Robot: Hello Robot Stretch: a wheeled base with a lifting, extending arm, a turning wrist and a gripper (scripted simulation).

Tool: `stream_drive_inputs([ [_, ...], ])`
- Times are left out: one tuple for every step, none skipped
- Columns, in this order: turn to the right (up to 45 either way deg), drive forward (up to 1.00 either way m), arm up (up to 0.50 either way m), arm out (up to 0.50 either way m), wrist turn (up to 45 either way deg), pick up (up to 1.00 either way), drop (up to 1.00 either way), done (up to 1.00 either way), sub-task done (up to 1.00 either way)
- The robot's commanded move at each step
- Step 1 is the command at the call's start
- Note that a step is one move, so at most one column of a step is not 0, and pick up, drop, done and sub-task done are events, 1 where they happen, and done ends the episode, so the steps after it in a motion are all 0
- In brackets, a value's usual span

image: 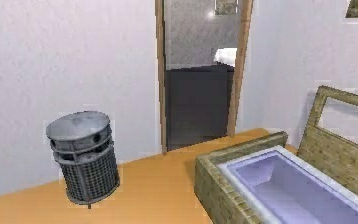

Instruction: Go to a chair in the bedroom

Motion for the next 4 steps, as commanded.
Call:
stream_drive_inputs([
  [-3.0, 0.0, 0.0, 0.0, 0.0, 0.0, 0.0, 0.0, 0.0],
  [0.0, 0.9, 0.0, 0.0, 0.0, 0.0, 0.0, 0.0, 0.0],
  [0.0, 0.45, 0.0, 0.0, 0.0, 0.0, 0.0, 0.0, 0.0],
  [21.0, 0.0, 0.0, 0.0, 0.0, 0.0, 0.0, 0.0, 0.0],
])
